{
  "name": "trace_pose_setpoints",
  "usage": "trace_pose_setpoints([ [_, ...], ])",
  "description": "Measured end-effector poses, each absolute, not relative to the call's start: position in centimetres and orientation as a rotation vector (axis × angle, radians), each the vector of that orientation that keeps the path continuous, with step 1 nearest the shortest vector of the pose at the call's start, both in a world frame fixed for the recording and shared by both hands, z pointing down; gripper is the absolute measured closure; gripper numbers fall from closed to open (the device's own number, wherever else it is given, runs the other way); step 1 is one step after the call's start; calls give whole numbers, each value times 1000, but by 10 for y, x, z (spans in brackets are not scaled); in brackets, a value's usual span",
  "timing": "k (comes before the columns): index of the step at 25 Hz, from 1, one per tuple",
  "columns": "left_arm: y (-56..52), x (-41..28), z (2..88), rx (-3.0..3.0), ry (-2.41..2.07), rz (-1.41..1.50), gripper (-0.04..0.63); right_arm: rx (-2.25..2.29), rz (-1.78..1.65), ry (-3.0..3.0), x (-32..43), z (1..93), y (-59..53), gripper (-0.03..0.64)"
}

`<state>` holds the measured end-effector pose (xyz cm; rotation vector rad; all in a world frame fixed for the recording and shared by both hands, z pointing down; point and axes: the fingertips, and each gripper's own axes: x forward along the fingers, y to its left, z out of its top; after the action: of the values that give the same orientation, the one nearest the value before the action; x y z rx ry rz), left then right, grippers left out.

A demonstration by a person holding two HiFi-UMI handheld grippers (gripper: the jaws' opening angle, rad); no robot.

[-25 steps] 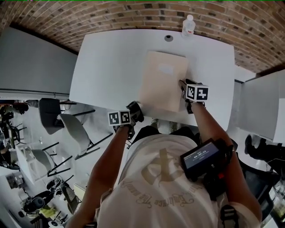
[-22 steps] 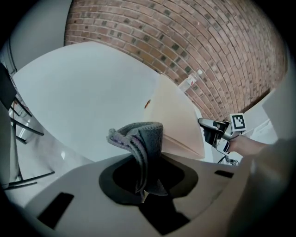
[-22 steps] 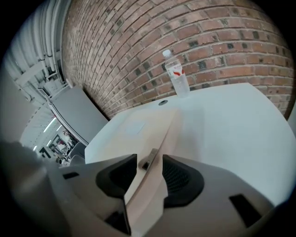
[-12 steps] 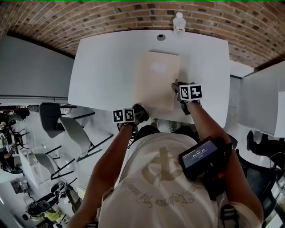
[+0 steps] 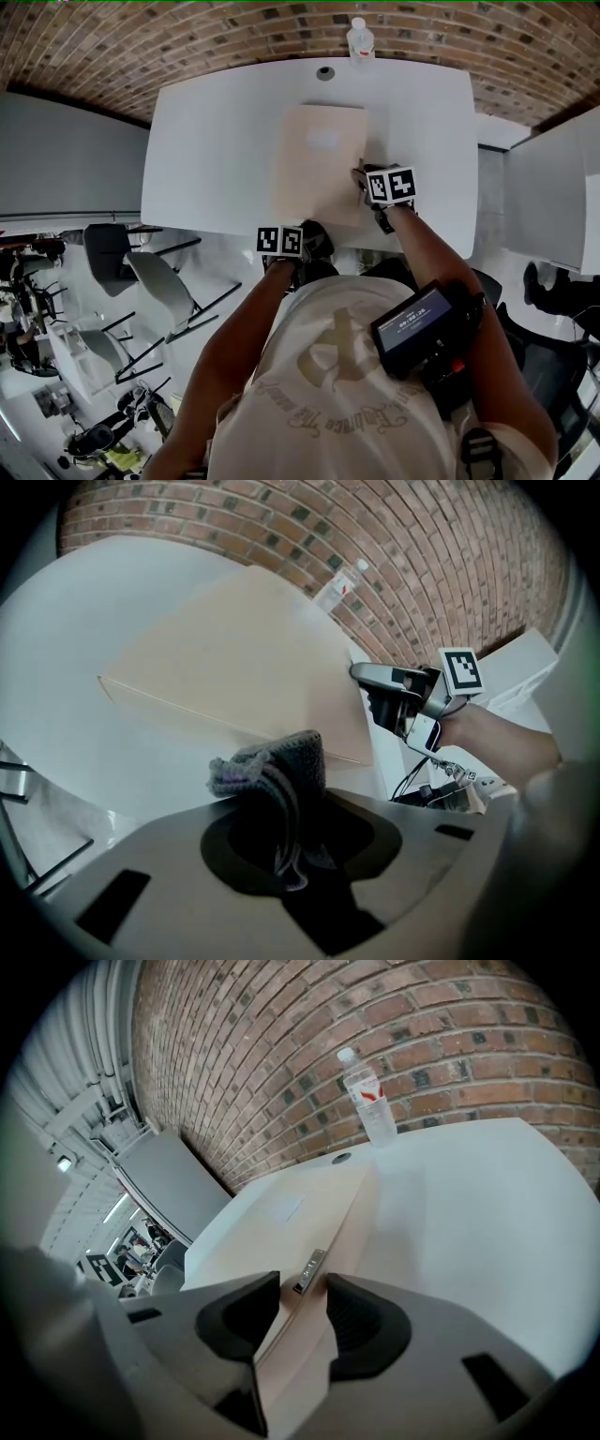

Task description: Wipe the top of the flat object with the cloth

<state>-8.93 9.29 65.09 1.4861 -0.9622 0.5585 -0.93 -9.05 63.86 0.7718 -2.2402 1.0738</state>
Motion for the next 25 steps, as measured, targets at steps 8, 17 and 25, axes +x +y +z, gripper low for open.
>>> trace_pose_setpoints([
  [8,94,-33,654,1578,-805,636,491,762,1066,-2257,-11,638,-91,448],
  [17,100,21,653,1664,-638,673,491,765,1077,-2263,-6,639,-88,447],
  [25,104,42,630,1796,-492,656,491,787,1109,-2302,-8,638,-92,448],
])
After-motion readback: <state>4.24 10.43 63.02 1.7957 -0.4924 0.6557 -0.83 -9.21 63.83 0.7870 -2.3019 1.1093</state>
